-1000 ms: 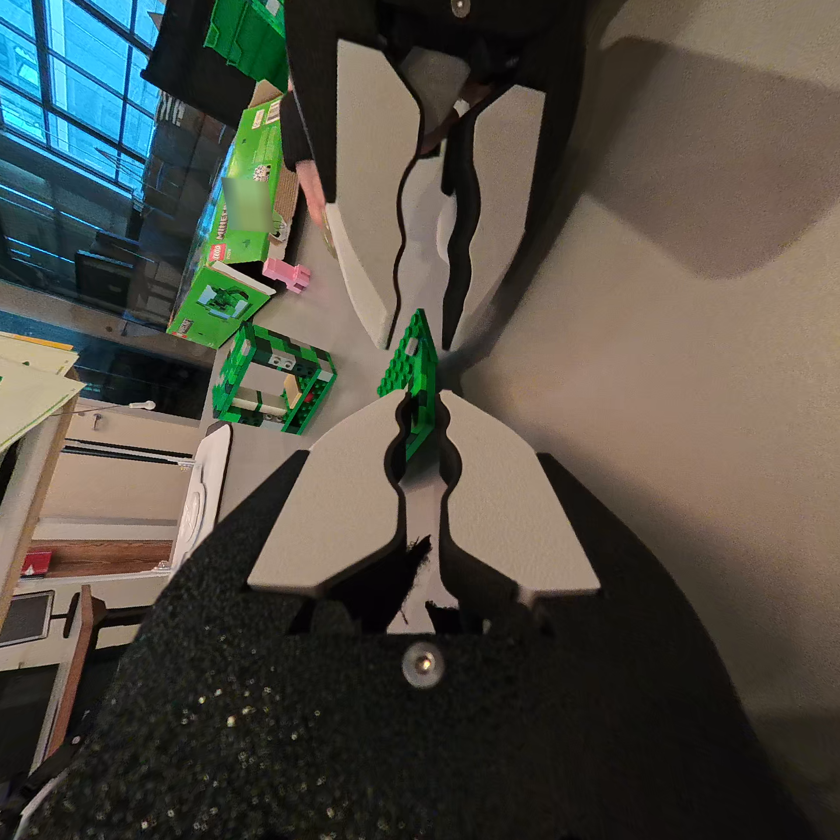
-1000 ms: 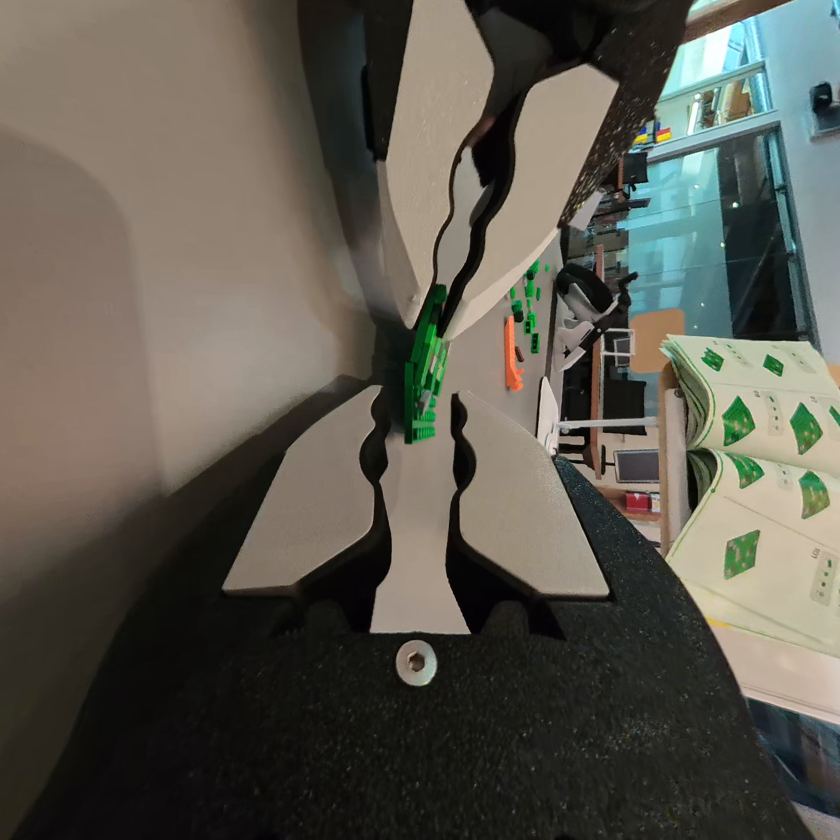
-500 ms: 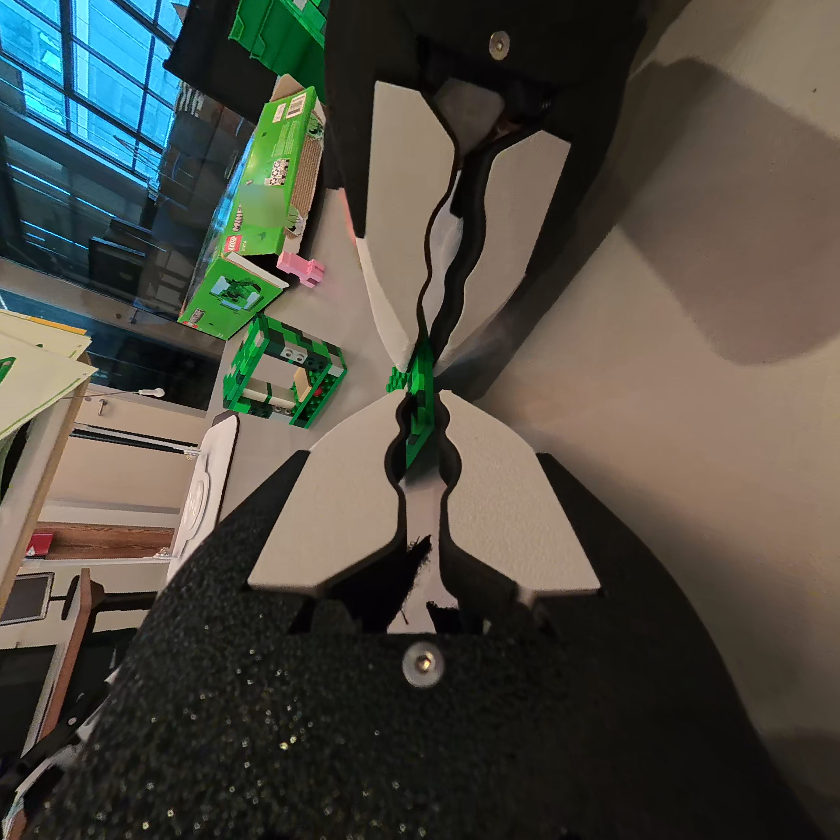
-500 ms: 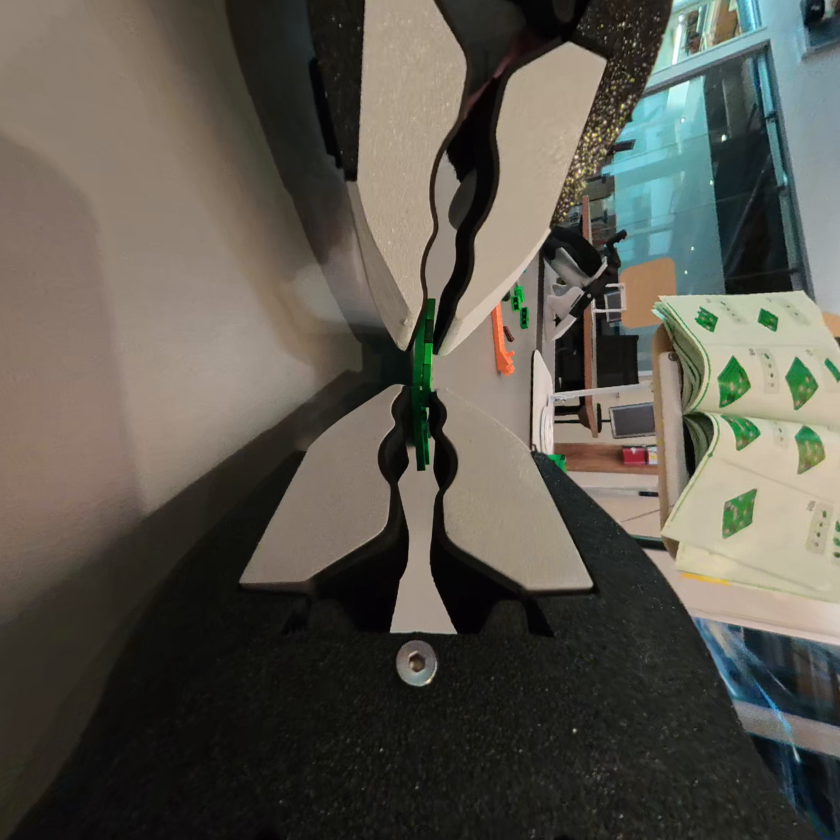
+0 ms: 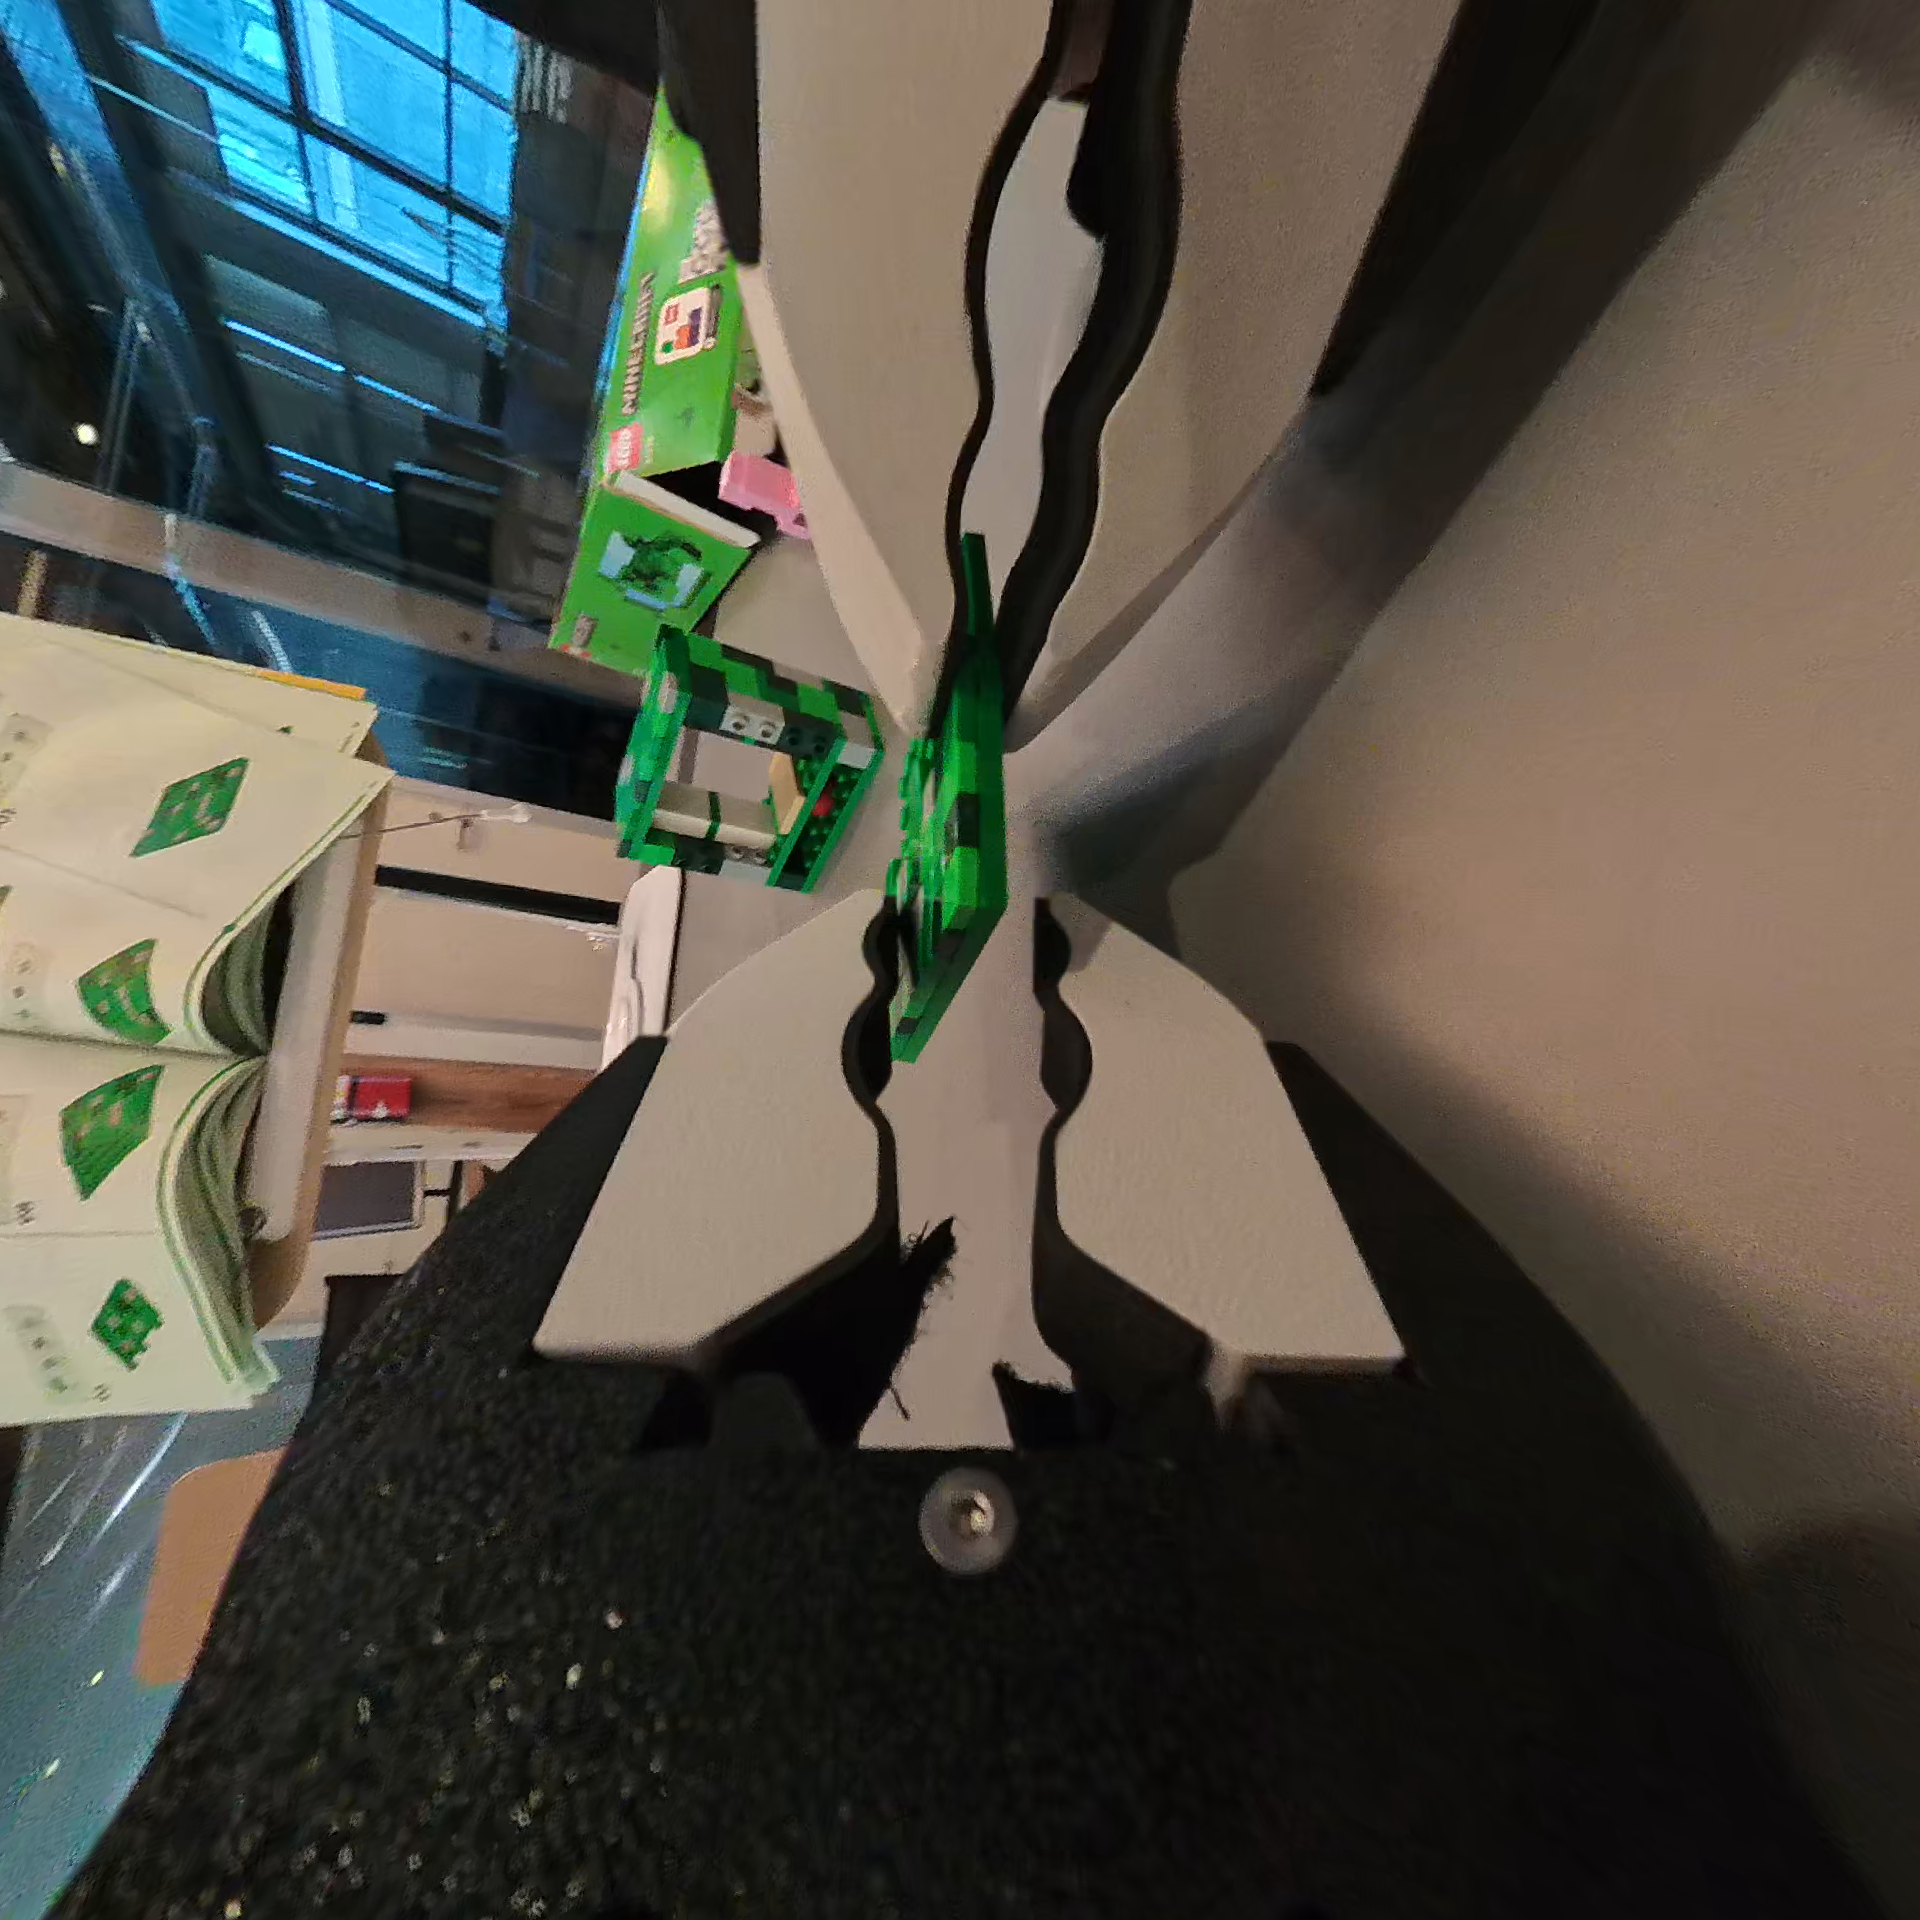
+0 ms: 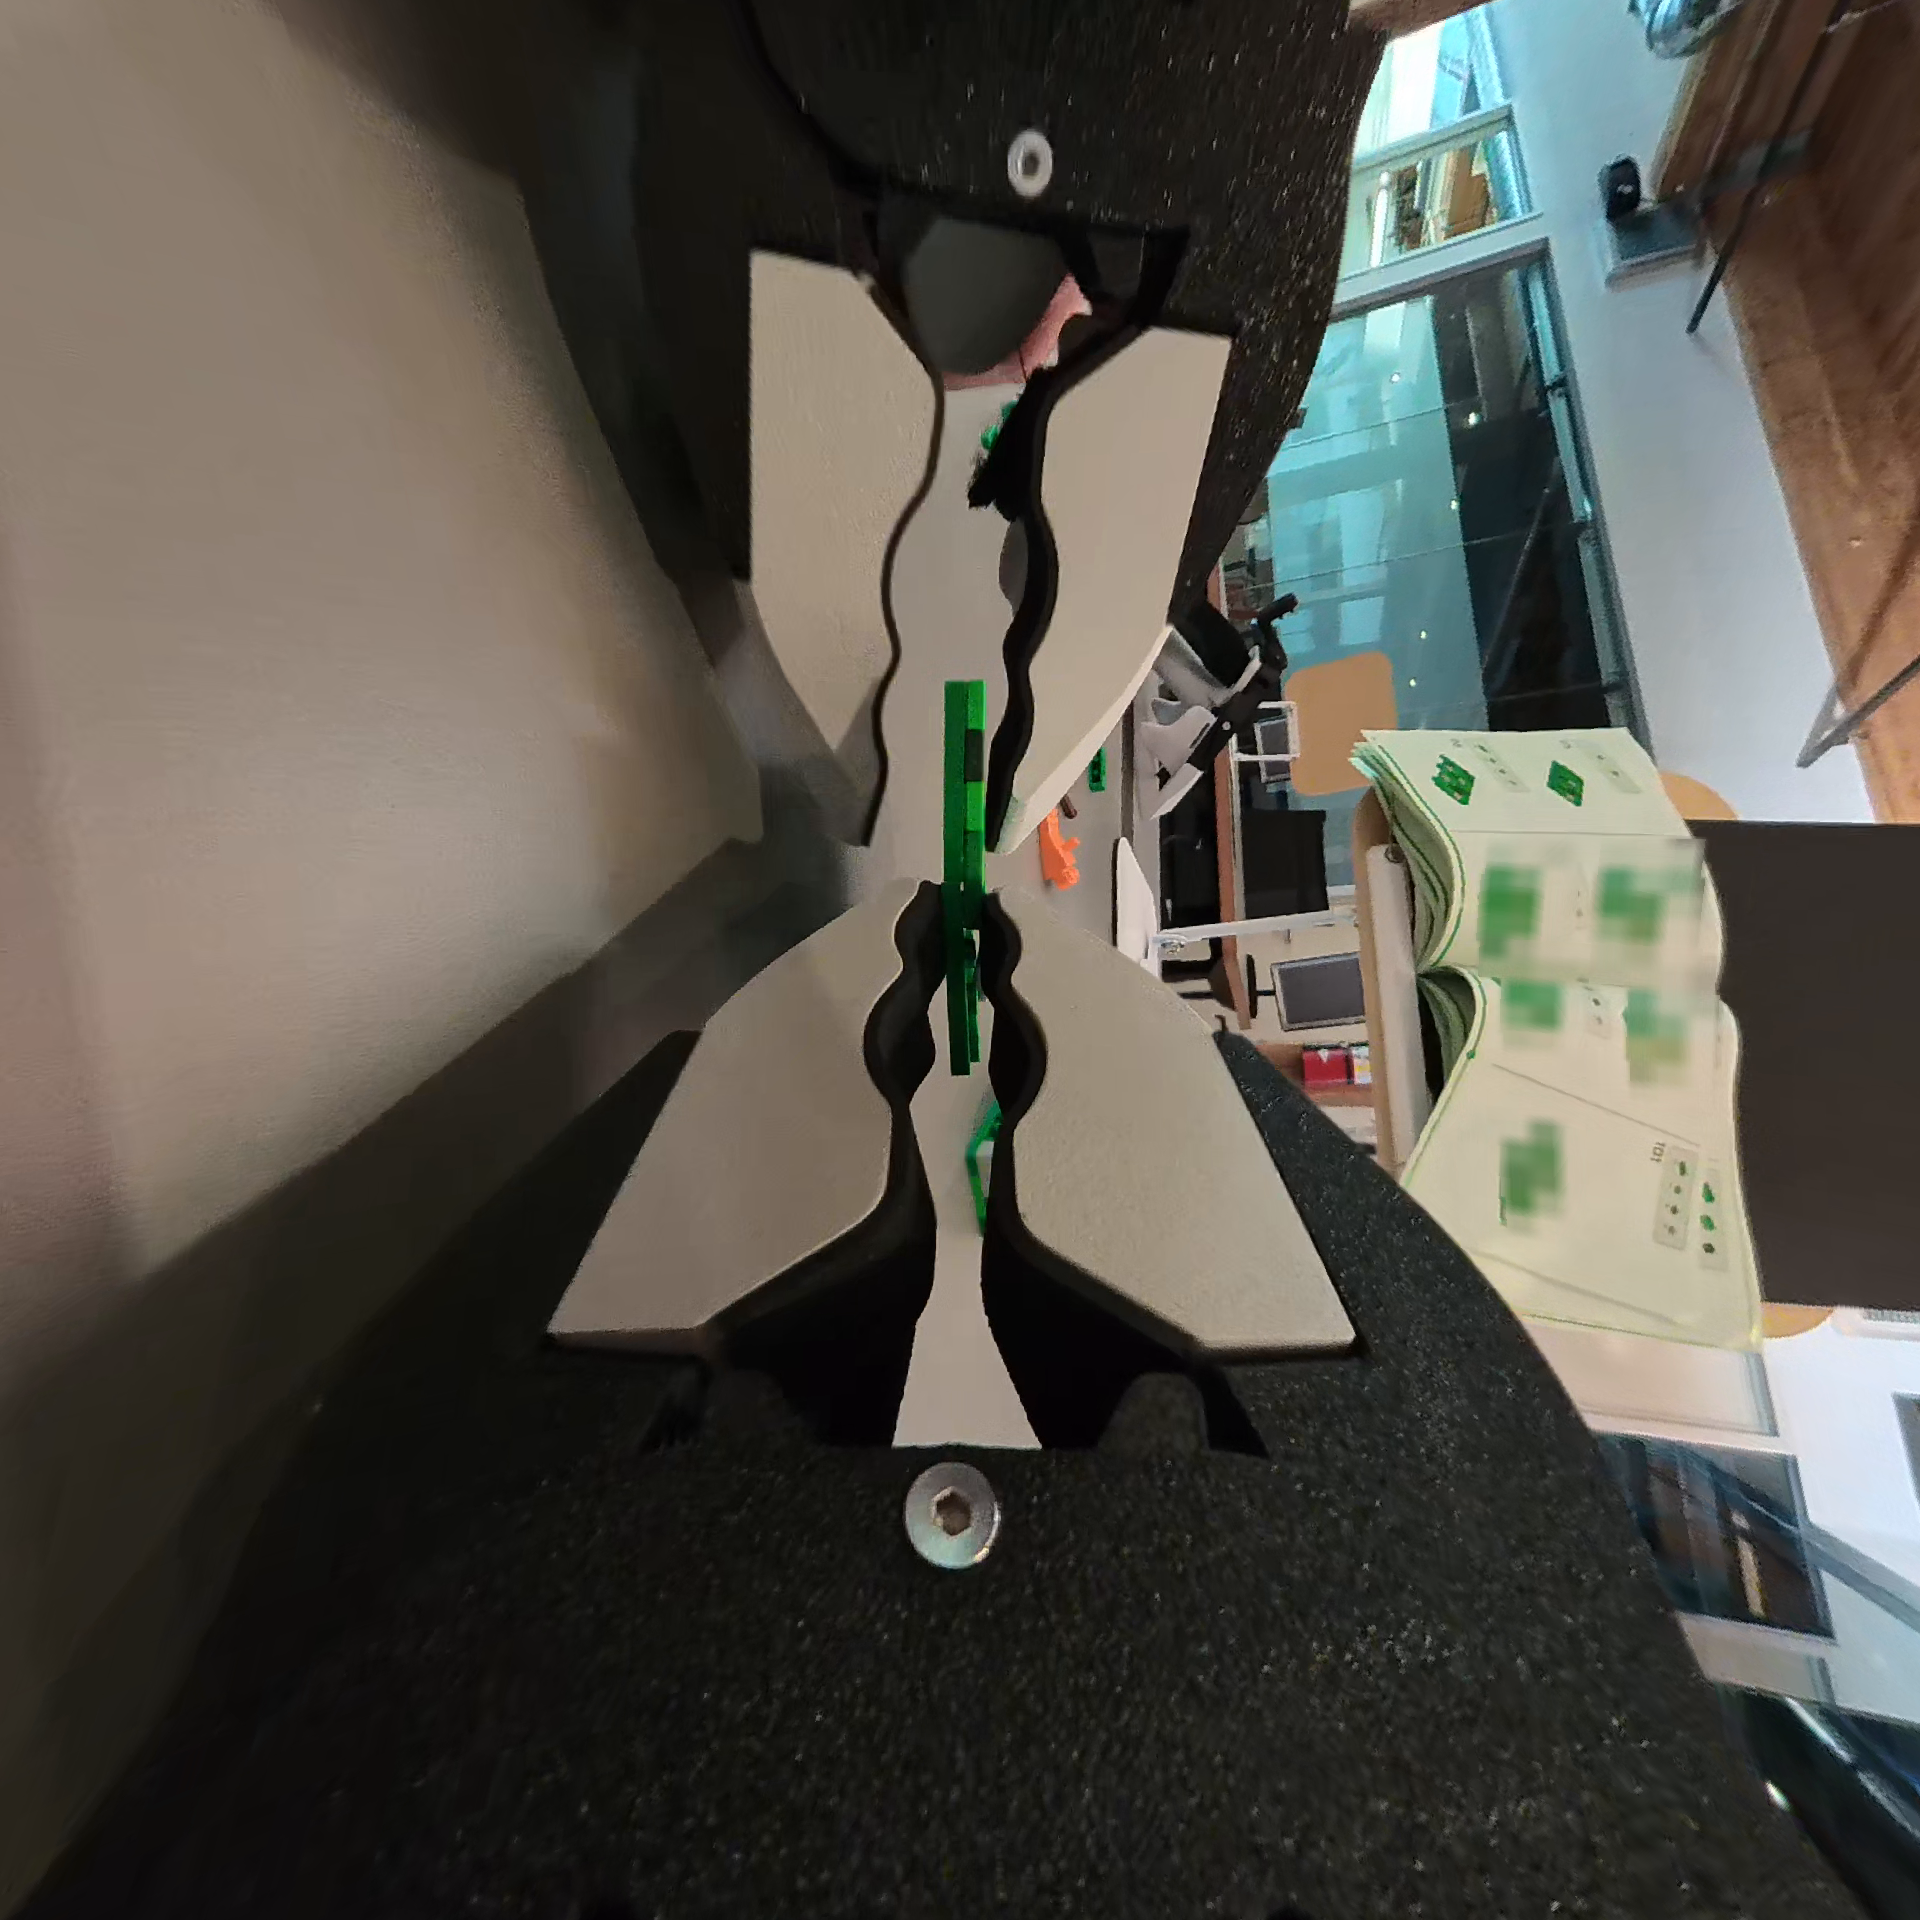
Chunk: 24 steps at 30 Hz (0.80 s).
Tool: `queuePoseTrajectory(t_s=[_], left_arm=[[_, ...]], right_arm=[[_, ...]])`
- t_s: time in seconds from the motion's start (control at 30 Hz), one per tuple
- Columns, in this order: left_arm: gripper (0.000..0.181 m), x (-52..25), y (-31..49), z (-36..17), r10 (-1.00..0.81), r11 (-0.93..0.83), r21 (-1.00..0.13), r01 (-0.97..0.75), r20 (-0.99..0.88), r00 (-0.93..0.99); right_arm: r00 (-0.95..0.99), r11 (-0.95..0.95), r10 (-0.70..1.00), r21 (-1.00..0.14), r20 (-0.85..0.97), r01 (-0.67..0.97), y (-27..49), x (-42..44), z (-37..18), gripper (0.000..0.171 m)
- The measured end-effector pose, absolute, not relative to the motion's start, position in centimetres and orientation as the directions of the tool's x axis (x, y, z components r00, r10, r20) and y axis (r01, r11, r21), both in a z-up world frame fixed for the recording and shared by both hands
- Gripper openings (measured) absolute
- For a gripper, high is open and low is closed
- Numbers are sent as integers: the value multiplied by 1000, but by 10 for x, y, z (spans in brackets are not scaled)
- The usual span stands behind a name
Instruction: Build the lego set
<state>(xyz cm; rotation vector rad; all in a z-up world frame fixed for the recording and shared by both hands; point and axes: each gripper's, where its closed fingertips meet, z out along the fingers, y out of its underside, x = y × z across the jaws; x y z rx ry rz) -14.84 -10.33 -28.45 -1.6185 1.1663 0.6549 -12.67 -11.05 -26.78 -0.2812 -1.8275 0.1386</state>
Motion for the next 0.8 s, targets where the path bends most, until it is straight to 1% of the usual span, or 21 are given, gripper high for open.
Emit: queuePoseTrajectory(t_s=[0.13, 0.37, 0.47, 0.57, 0.6, 0.7, 0.8], left_arm=[[11, -152, -102, -277, -324, -40, -394, -918, -864, 385], [9, -152, -103, -271, -280, -18, -356, -934, -895, 346], [14, -150, -103, -268, -266, -8, -390, -921, -887, 378], [40, -154, -100, -265, -235, -20, -398, -917, -890, 391], [45, -156, -99, -263, -222, -15, -396, -918, -894, 389], [47, -156, -100, -260, -218, 22, -418, -908, -888, 404], [37, -146, -105, -249, -220, 113, -467, -877, -872, 437]], right_arm=[[-239, 969, 244, -225, 940, 105, -113, -126, -266, 6], [-209, 975, 220, -207, 953, 81, -114, -125, -261, 6], [-191, 979, 200, -189, 961, 74, -114, -124, -257, 6], [-182, 978, 210, -202, 961, 60, -116, -122, -250, 6], [-177, 977, 211, -205, 961, 50, -117, -122, -246, 6], [-173, 970, 243, -245, 955, 10, -127, -118, -235, 6], [-194, 958, 267, -281, 944, -52, -141, -112, -227, 6]])
